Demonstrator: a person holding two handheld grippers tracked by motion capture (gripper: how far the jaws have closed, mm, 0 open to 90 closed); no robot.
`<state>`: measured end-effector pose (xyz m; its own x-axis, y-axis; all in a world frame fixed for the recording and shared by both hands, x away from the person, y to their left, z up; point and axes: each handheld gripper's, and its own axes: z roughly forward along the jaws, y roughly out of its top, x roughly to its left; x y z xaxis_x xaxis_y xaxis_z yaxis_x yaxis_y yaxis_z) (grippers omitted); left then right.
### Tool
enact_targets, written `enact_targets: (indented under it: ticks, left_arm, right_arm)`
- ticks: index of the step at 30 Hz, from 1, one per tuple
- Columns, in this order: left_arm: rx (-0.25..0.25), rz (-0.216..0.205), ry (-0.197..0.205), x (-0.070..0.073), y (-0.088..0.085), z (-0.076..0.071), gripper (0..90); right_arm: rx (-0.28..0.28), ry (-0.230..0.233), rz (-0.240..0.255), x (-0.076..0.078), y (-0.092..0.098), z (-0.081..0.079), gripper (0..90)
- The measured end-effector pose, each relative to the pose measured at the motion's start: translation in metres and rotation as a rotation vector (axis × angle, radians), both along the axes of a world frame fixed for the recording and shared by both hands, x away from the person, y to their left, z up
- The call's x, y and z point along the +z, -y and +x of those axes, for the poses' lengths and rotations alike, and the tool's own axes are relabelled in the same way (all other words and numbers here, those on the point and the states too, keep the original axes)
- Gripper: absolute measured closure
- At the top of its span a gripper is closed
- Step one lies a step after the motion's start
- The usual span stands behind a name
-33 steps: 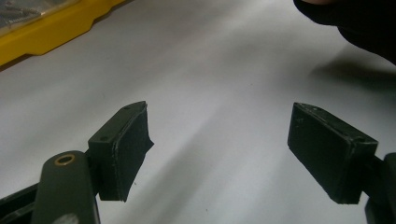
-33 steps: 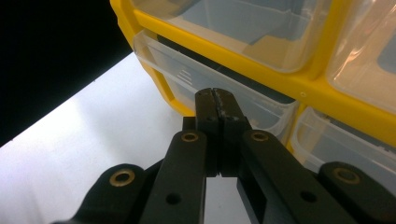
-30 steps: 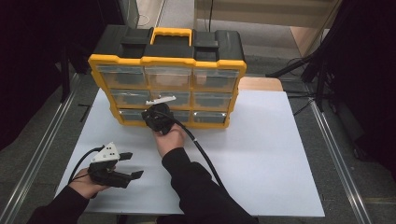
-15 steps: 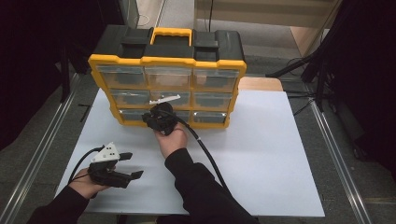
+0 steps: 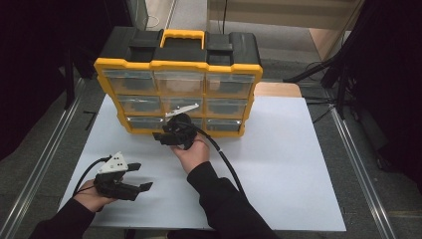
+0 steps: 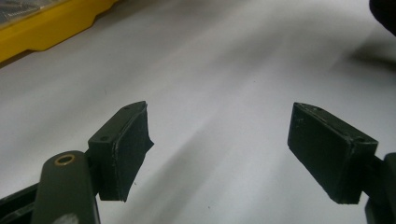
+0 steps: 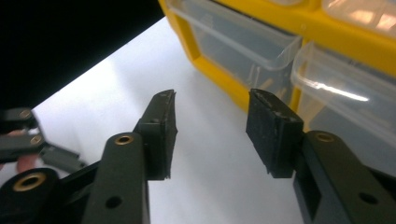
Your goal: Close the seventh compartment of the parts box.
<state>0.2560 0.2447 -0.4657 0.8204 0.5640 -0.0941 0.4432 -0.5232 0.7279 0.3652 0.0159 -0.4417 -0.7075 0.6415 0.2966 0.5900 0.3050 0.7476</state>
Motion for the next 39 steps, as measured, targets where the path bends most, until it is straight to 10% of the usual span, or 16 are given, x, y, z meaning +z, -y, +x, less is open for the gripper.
enact_targets:
  ticks: [18, 39]
  left_arm:
    - [0.003, 0.007, 0.003, -0.001, 0.000, 0.001, 20.7]
    - [-0.002, 0.017, 0.000, -0.003, 0.002, 0.001, 20.7]
  right_arm:
    - [0.161, -0.022, 0.058, -0.009, 0.024, -0.019, 32.6]
    - [0.249, -0.008, 0.005, -0.016, 0.068, -0.046, 29.1]
